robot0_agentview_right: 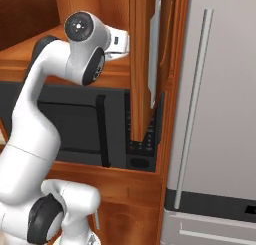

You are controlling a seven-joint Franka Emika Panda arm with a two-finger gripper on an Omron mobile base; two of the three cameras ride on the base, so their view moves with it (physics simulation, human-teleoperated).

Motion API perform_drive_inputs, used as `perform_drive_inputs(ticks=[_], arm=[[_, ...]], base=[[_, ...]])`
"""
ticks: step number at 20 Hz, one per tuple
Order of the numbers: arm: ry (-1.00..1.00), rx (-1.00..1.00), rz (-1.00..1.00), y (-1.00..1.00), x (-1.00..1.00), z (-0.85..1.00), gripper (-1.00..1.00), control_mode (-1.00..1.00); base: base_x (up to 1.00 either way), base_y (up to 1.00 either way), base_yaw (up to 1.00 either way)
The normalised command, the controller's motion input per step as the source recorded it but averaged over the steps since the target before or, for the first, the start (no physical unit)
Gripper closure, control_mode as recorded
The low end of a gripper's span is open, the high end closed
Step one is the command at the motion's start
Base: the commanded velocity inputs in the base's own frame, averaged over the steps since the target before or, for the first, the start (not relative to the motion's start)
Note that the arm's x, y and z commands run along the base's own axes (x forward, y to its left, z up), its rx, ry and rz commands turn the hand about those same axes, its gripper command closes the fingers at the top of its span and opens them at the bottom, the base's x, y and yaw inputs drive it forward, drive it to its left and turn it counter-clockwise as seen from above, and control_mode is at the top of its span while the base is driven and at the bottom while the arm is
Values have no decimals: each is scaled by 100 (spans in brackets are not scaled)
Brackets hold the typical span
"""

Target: There is a tray on the dining counter. Grab the cup, mug, and pitcher and place them on the tray. The pitcher may be placed next to the tray if it cannot fit the tray.

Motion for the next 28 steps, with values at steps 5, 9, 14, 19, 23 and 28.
perform_drive_inputs(ticks=[5,9,14,19,23,28], arm=[[-2,0,-6,0,-72,0,100,-100],[0,0,-2,0,-69,0,100,-100],[3,5,0,0,-70,0,100,-100],[2,7,0,3,-73,0,100,-100],[0,7,0,13,-68,0,100,-100],[0,4,-1,13,-47,0,100,-100]], base=[[0,0,0],[0,0,0],[0,0,0],[0,0,0],[0,0,0],[0,0,0]])
